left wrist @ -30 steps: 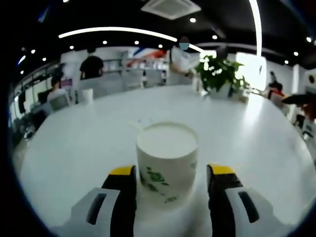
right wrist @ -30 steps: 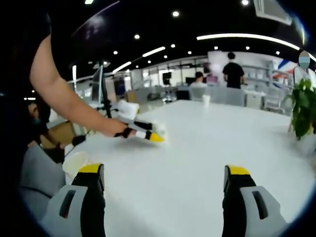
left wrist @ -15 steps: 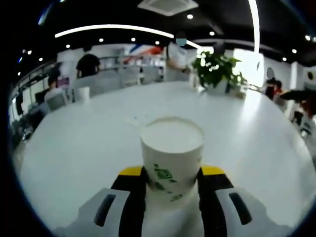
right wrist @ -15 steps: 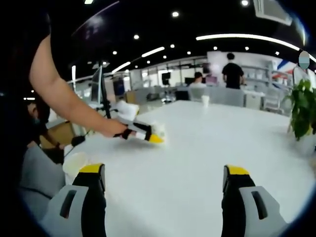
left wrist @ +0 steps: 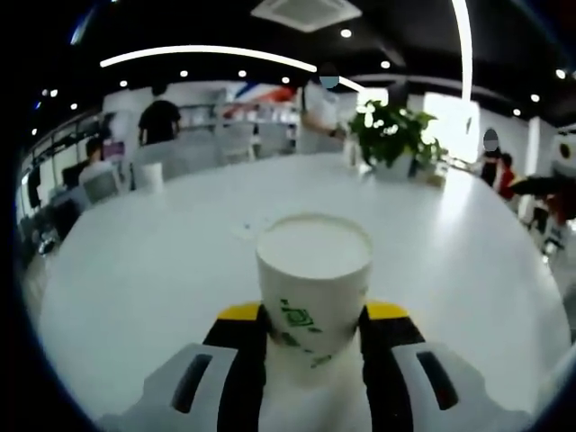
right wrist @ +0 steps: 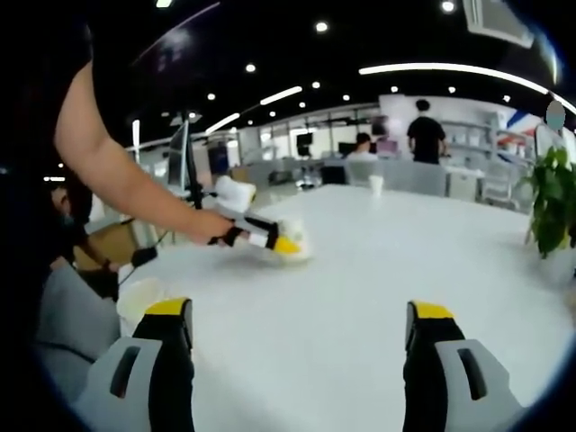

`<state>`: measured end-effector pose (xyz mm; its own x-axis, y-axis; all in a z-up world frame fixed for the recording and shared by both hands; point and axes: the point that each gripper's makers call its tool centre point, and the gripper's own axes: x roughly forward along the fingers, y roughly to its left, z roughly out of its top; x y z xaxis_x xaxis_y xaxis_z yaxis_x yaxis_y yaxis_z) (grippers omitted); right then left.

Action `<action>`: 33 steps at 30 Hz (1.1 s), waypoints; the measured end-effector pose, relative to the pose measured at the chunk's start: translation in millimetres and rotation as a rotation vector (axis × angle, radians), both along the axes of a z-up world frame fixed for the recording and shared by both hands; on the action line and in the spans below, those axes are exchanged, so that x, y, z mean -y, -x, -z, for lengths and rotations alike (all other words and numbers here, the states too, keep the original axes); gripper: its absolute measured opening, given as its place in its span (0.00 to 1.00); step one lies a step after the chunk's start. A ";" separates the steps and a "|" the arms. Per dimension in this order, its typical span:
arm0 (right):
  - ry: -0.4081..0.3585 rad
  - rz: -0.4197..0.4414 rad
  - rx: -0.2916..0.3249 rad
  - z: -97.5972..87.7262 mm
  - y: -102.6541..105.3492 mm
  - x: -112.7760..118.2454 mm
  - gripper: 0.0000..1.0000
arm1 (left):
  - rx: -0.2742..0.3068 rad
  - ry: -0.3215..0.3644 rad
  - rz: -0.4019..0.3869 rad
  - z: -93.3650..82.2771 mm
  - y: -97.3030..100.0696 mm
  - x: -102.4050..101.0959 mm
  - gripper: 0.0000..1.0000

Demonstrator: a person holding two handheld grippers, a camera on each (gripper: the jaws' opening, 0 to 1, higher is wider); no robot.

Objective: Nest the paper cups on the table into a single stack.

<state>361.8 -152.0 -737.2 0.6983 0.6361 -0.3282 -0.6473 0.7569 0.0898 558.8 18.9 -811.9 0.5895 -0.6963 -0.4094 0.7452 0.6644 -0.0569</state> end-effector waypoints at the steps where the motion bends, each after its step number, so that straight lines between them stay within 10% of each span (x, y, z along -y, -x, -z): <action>1: 0.001 -0.001 -0.001 0.0 0.4 -0.2 0.97 | 0.001 0.002 0.000 -2.4 -0.2 0.4 0.39; 33: 0.005 -0.017 0.035 -20.1 -7.5 -1.2 0.97 | 0.041 -0.005 -0.031 -101.4 -35.9 -19.0 0.38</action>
